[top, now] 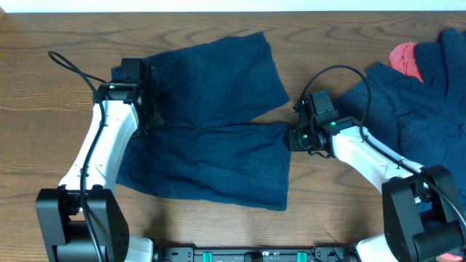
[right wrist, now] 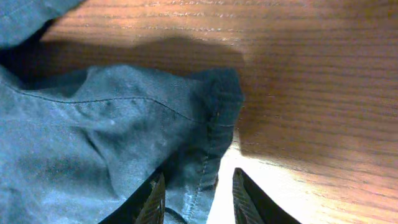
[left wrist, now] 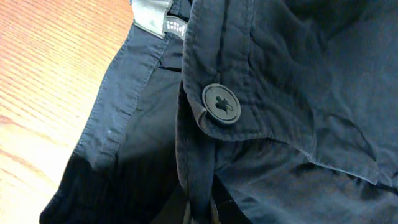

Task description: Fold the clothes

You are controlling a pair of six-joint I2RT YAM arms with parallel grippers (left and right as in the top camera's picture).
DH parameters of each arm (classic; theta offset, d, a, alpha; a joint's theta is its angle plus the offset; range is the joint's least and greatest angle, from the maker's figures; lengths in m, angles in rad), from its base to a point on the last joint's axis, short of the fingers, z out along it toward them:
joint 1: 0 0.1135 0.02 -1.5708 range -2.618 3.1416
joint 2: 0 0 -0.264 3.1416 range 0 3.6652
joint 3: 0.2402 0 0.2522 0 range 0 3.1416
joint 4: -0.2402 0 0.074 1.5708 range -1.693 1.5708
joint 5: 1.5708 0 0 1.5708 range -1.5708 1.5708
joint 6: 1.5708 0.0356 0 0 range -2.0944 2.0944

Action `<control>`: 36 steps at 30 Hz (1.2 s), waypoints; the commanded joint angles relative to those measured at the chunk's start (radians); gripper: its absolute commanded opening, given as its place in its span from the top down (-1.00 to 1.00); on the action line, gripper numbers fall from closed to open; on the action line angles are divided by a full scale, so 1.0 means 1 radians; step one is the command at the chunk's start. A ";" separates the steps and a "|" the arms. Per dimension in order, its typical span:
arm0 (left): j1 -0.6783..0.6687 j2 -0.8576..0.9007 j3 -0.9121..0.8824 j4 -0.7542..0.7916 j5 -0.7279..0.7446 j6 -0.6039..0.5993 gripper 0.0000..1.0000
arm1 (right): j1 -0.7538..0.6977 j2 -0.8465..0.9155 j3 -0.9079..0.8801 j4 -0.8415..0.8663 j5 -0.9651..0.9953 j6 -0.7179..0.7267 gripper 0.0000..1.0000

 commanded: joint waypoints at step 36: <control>0.003 0.010 -0.010 -0.006 -0.022 -0.009 0.81 | -0.014 0.055 -0.003 0.072 -0.078 0.005 0.80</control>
